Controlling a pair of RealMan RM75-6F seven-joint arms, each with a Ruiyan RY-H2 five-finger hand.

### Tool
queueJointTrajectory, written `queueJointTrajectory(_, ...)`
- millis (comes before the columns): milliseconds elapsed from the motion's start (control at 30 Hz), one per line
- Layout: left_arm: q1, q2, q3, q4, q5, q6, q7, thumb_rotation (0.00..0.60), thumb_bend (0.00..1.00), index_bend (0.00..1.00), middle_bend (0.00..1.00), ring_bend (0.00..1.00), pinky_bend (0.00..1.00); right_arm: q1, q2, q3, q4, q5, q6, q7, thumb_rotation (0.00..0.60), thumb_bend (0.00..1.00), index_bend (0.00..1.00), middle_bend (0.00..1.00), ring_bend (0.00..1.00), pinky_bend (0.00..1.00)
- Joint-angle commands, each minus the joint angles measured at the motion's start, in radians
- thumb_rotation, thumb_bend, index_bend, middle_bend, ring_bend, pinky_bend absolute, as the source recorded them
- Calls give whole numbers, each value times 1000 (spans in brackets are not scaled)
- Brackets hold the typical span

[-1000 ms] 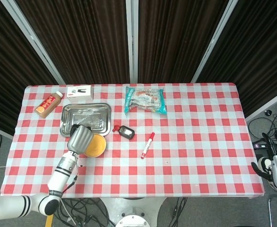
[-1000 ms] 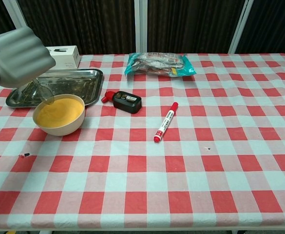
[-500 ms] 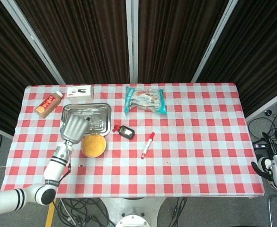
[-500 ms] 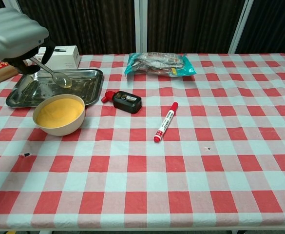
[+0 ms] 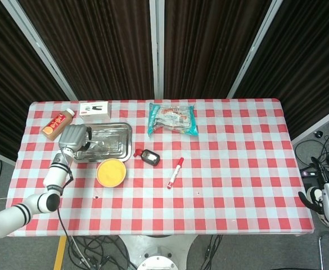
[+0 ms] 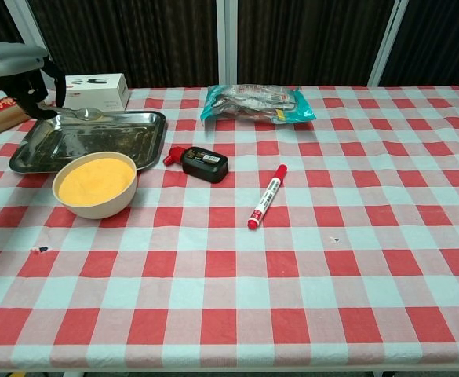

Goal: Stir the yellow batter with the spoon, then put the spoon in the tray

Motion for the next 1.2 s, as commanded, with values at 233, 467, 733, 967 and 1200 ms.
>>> queueJointTrajectory(233, -69, -109, 32, 231, -20, -147, -67, 600, 390, 518, 918, 993, 1000, 2, -1, 2, 6, 12, -9, 3, 600, 167, 0, 212, 0, 66)
queueJointTrajectory(467, -76, -117, 41, 246, -30, -141, -62, 600, 344, 411, 902, 990, 1000, 3, -1, 4, 9, 15, -12, 6, 600, 168, 0, 212, 0, 66)
queueJointTrajectory(733, 31, 43, 12, 7, 19, 79, -126, 600, 299, 382, 796, 846, 964, 3, 11, 4, 11, 10, -10, 1, 600, 169, 0, 212, 0, 66)
queueJointTrajectory(967, 201, 193, 88, -240, 167, 348, -142, 600, 175, 381, 527, 466, 552, 16, 23, 1, 15, -10, -24, 29, 600, 171, 0, 199, 0, 70)
queueJointTrajectory(1200, 373, 239, 199, -299, 342, 593, -184, 600, 95, 357, 390, 342, 400, 19, 21, -6, 15, -31, -21, 38, 600, 170, 0, 183, 0, 63)
